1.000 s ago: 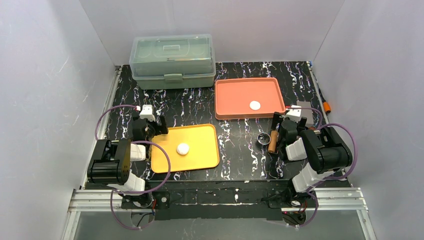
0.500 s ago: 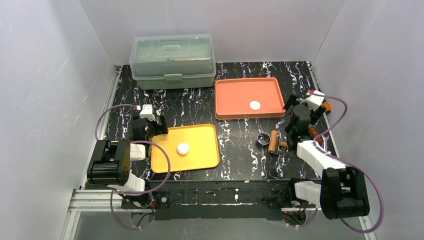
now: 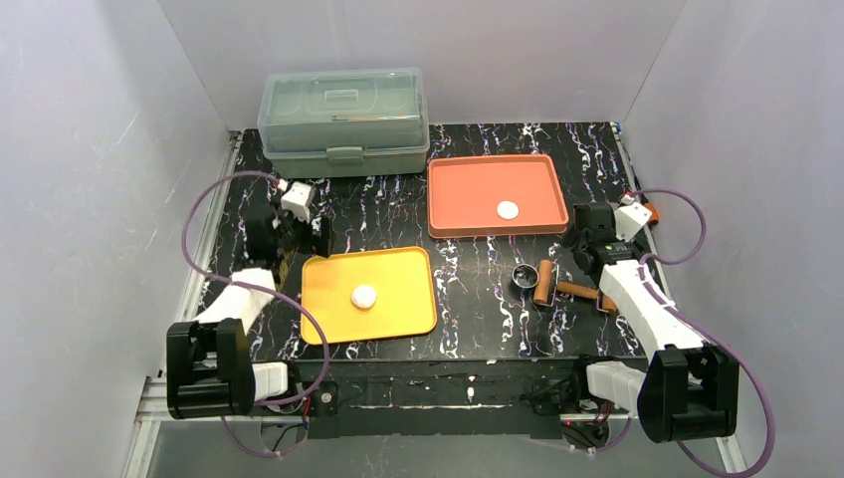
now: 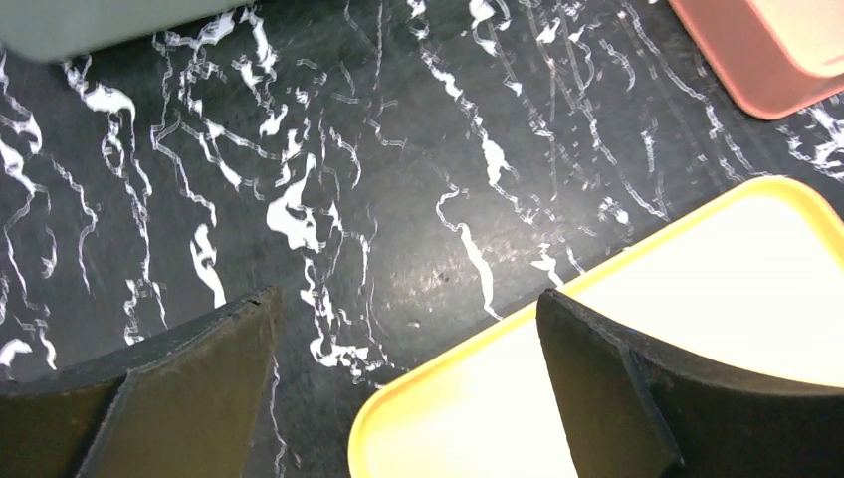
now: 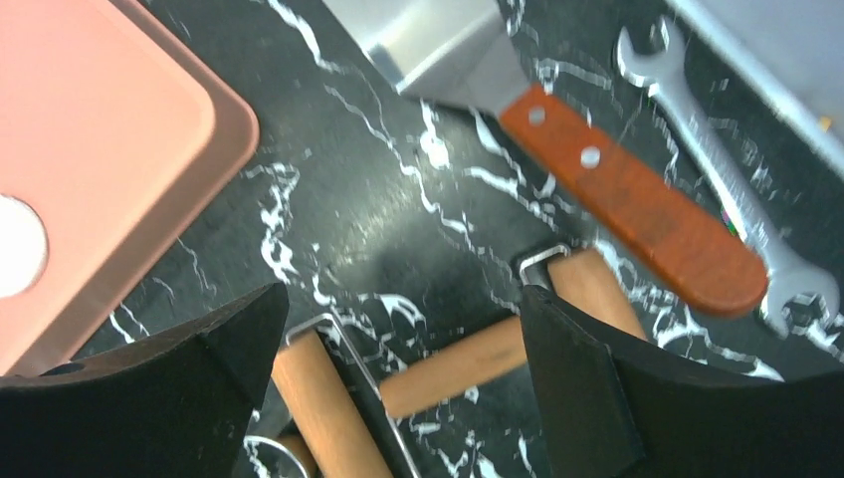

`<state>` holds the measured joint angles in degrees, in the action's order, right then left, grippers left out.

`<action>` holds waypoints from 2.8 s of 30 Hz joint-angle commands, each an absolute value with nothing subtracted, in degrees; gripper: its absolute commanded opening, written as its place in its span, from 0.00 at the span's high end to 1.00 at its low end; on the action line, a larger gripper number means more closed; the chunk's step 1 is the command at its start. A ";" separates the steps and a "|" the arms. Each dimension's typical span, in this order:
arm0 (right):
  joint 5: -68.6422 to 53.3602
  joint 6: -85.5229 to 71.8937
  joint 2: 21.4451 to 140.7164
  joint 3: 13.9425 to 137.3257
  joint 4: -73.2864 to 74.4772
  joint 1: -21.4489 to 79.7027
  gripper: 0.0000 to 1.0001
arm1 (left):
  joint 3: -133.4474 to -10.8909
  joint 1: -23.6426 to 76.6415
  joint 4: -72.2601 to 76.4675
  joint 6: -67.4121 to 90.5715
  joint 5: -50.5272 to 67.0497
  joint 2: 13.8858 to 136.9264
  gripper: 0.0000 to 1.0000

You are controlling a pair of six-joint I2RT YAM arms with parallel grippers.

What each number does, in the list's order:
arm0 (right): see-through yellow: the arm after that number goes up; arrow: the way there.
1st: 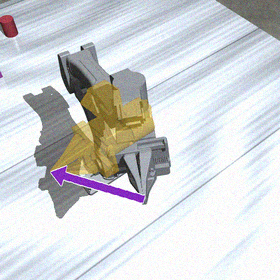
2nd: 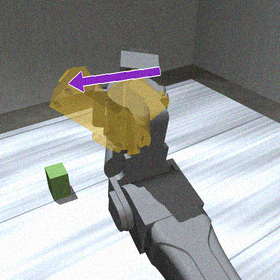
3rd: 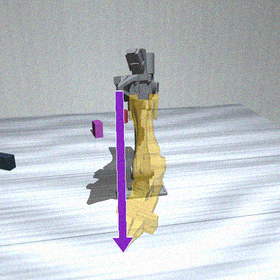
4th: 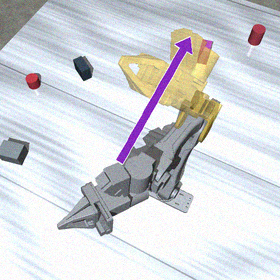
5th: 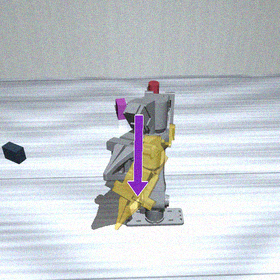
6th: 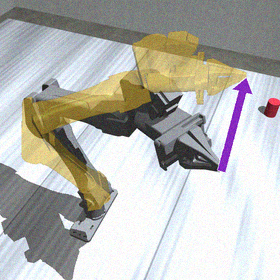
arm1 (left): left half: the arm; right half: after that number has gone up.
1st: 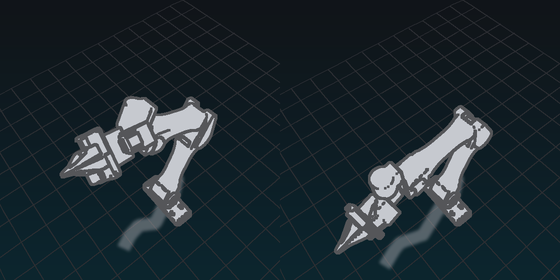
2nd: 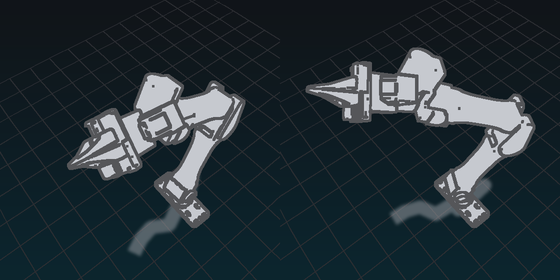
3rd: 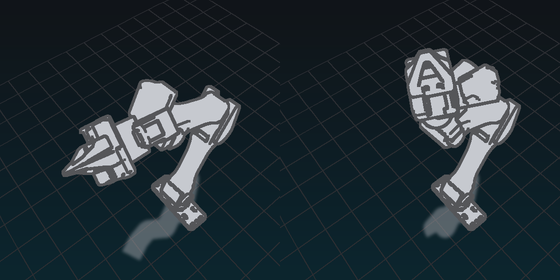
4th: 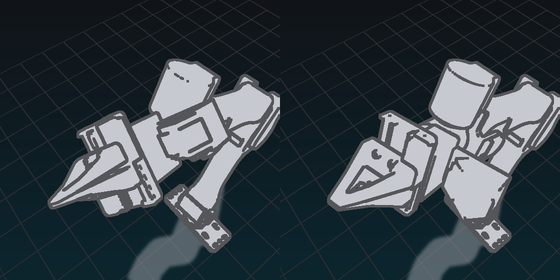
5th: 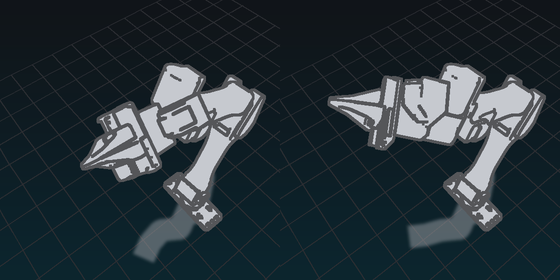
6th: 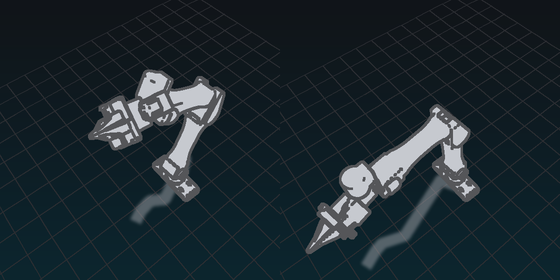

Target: Roll out the dumpling wrappers from the dough

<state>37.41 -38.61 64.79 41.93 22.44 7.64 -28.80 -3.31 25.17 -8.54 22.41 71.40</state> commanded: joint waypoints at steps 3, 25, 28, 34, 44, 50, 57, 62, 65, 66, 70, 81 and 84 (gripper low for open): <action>31.67 -52.12 66.35 44.35 35.66 5.09 0.12 | -51.86 -3.53 -19.66 -21.02 32.84 71.69 0.01; 23.10 -68.32 81.08 37.53 25.66 -1.57 0.26 | -58.20 -3.43 -32.43 -20.84 39.29 69.50 0.01; 22.51 -66.17 82.78 39.55 26.69 -0.57 0.25 | -58.06 -3.43 -32.52 -21.09 39.09 69.53 0.01; 30.45 -64.24 85.43 43.72 31.38 3.26 0.27 | -57.97 -3.25 -32.52 -20.70 39.38 69.75 0.01; 32.28 -63.34 84.15 41.46 30.23 3.34 0.99 | -58.03 -3.25 -33.04 -20.69 39.86 69.25 0.01; 27.68 -60.90 76.94 41.40 29.05 4.41 0.99 | -58.80 -3.05 -33.58 -19.83 41.29 69.60 0.01; 45.43 -52.34 64.93 49.40 25.29 20.12 0.99 | -62.37 -2.64 -38.56 -20.44 45.56 70.21 0.01; 55.08 -41.18 64.71 56.34 18.51 35.29 0.99 | -66.91 -2.23 -42.80 -20.46 51.32 70.10 0.01; 57.05 -31.75 65.62 56.81 4.46 46.09 0.99 | -70.08 -1.74 -44.85 -19.44 55.46 70.14 0.01; 56.98 -28.97 66.70 57.14 -0.49 49.07 0.99 | -71.21 -1.49 -45.16 -18.26 57.12 70.14 0.01; 53.50 -24.89 73.30 63.56 -13.63 57.96 0.99 | -75.65 0.11 -45.41 -14.11 63.48 70.23 0.01; 46.40 -36.76 86.68 75.04 -25.13 65.04 0.99 | -76.45 7.86 -38.08 -9.50 57.13 70.30 0.01; 45.10 -37.28 88.31 76.40 -25.53 65.76 0.99 | -76.59 9.19 -35.16 -8.29 55.40 70.91 0.01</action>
<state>46.70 -34.33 86.94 71.88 -17.52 64.99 -76.90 7.73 -40.01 -11.00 57.95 70.24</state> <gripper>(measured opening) 0.328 0.992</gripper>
